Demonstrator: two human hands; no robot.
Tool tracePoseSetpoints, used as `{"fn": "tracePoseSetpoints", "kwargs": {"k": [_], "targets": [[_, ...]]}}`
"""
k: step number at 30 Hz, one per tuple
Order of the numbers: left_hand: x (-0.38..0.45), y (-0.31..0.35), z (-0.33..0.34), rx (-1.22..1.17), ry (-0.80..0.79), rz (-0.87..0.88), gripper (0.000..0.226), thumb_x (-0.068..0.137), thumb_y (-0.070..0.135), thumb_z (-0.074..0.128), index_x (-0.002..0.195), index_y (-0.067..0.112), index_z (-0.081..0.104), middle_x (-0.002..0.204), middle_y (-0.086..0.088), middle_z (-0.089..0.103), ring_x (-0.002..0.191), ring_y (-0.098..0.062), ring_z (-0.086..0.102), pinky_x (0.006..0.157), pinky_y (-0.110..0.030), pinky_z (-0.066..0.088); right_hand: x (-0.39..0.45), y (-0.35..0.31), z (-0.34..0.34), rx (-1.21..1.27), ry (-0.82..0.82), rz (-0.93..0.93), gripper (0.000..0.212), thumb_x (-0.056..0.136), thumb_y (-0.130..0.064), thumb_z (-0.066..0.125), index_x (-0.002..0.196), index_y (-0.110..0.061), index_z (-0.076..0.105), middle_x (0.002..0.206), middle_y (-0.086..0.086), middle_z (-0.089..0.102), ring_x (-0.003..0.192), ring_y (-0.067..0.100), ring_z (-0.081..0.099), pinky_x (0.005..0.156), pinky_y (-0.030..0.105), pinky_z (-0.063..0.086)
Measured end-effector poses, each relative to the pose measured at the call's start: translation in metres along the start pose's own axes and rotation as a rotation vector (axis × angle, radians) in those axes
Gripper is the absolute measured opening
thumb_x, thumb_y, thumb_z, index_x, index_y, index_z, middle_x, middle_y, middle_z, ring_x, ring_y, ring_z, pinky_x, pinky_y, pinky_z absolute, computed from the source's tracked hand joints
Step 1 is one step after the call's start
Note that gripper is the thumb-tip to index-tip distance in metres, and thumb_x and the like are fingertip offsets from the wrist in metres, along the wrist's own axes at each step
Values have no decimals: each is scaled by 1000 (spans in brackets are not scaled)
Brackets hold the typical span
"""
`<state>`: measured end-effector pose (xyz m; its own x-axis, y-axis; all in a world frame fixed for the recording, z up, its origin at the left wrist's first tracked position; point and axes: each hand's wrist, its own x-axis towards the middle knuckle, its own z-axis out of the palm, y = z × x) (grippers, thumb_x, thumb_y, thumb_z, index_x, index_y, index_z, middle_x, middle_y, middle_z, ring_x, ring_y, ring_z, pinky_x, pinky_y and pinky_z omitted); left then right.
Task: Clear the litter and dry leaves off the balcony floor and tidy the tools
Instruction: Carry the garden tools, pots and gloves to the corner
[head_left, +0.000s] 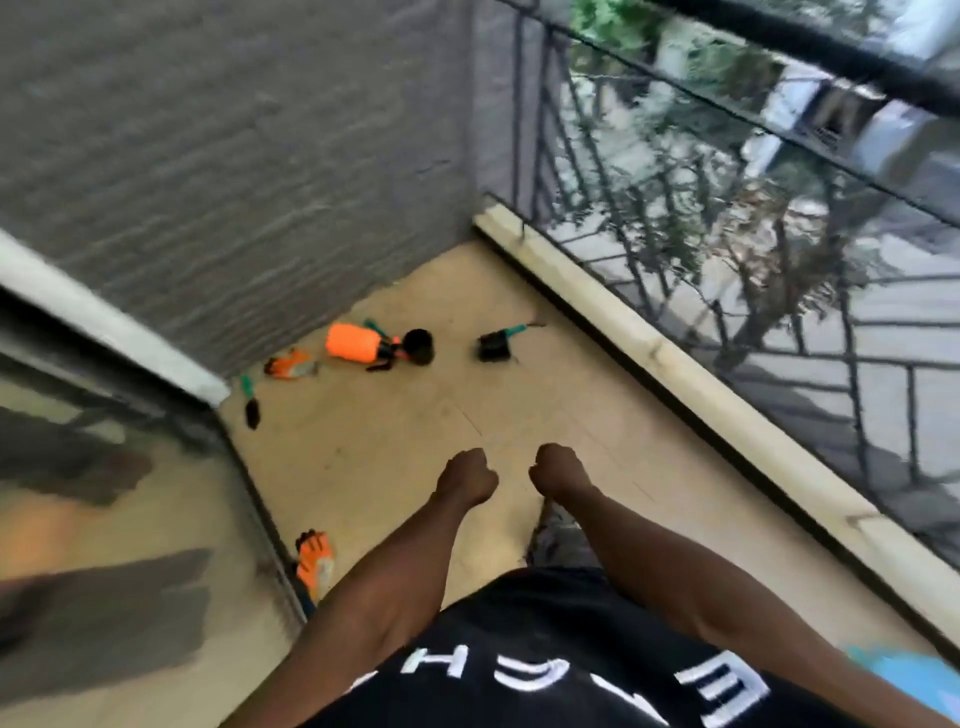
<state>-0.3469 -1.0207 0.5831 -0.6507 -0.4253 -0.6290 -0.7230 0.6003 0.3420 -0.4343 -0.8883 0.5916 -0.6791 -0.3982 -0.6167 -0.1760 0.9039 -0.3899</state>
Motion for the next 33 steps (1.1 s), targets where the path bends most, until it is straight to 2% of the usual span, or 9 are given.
{"fn": "tracePoseSetpoints", "kwargs": {"k": [5, 10, 12, 15, 19, 24, 28, 30, 33], "targets": [[38, -53, -35, -124, 4, -186, 33, 92, 24, 51, 120, 7, 54, 129, -13, 55, 115, -31, 53, 89, -31, 45, 72, -66, -11, -207, -85, -134, 25, 89, -19, 54, 110, -6, 59, 117, 14, 61, 105, 33, 60, 75, 29, 44], [106, -80, -98, -197, 2, -308, 38, 92, 27, 52, 123, 5, 54, 128, -15, 56, 113, -31, 55, 85, -32, 45, 167, -141, -54, -315, -138, -238, 30, 92, -21, 54, 116, -4, 57, 122, 15, 60, 111, 32, 58, 83, 33, 48], [132, -84, -129, -235, 31, -339, 38, 90, 29, 54, 118, 3, 57, 123, -17, 59, 110, -33, 57, 80, -31, 44, 200, -172, -73, -320, -136, -272, 28, 93, -22, 54, 113, -3, 58, 120, 16, 61, 109, 32, 59, 84, 33, 49], [175, -87, -175, -280, 85, -371, 34, 90, 29, 53, 113, 4, 57, 122, -17, 59, 111, -35, 56, 81, -31, 44, 251, -221, -95, -311, -158, -305, 24, 93, -18, 51, 108, -2, 60, 116, 18, 64, 107, 33, 61, 79, 31, 47], [215, -93, -212, -310, 74, -417, 35, 91, 30, 53, 118, 8, 56, 126, -15, 57, 114, -34, 55, 81, -30, 42, 291, -264, -109, -272, -223, -223, 29, 93, -16, 51, 115, -2, 63, 114, 17, 63, 110, 34, 59, 76, 29, 41], [283, -119, -254, -305, 6, -457, 41, 94, 32, 53, 126, 7, 56, 133, -16, 56, 120, -35, 54, 89, -33, 44, 360, -300, -102, -316, -217, -232, 23, 93, -19, 52, 104, -1, 61, 107, 16, 65, 96, 31, 63, 71, 33, 48], [366, -151, -278, -332, -65, -464, 39, 95, 30, 52, 125, 6, 56, 129, -17, 58, 117, -36, 55, 82, -33, 42, 432, -330, -86, -259, -235, -134, 16, 92, -18, 55, 99, -5, 60, 101, 11, 64, 88, 24, 62, 73, 35, 54], [417, -171, -280, -354, -105, -482, 35, 95, 29, 52, 121, 5, 58, 128, -17, 60, 116, -36, 56, 85, -34, 45, 474, -345, -73, -227, -240, -87, 12, 93, -19, 57, 97, -8, 61, 101, 9, 64, 84, 18, 59, 66, 29, 50], [490, -203, -275, -388, -184, -521, 36, 95, 26, 52, 124, 6, 58, 130, -17, 59, 118, -35, 55, 89, -33, 45, 539, -362, -40, -214, -285, -8, 20, 96, -23, 56, 103, -6, 63, 105, 9, 63, 81, 15, 52, 62, 24, 40]]}}
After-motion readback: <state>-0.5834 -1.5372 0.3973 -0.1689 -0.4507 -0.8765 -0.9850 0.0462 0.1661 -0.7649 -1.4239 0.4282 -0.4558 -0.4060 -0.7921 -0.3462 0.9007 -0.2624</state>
